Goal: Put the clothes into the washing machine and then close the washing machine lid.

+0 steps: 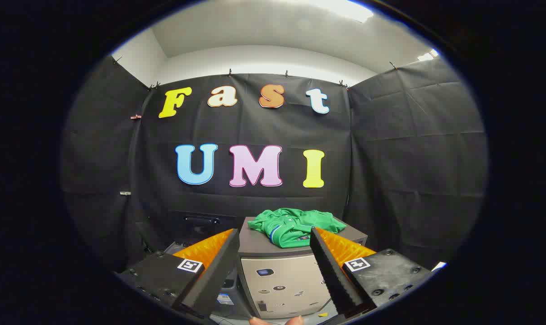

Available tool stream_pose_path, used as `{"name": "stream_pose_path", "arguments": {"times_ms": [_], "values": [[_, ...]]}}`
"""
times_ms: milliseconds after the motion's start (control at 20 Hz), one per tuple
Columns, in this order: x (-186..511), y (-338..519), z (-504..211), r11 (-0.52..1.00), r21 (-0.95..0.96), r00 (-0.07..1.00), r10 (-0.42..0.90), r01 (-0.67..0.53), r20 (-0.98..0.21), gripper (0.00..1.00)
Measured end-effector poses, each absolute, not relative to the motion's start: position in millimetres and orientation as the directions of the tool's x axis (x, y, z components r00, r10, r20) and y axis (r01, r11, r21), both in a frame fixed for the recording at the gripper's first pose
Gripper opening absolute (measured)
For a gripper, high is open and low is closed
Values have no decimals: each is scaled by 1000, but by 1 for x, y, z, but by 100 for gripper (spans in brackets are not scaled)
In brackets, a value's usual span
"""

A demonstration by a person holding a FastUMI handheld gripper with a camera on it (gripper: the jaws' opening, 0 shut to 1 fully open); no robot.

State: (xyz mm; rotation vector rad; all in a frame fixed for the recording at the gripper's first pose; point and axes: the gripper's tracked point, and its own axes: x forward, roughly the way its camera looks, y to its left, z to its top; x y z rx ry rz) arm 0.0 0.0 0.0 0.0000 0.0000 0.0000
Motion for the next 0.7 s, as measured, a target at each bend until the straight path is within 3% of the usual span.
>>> {"name": "stream_pose_path", "arguments": {"times_ms": [700], "values": [[-4, 2, -1, 1000, 4, 1000, 8, -8, -4, 98]]}}
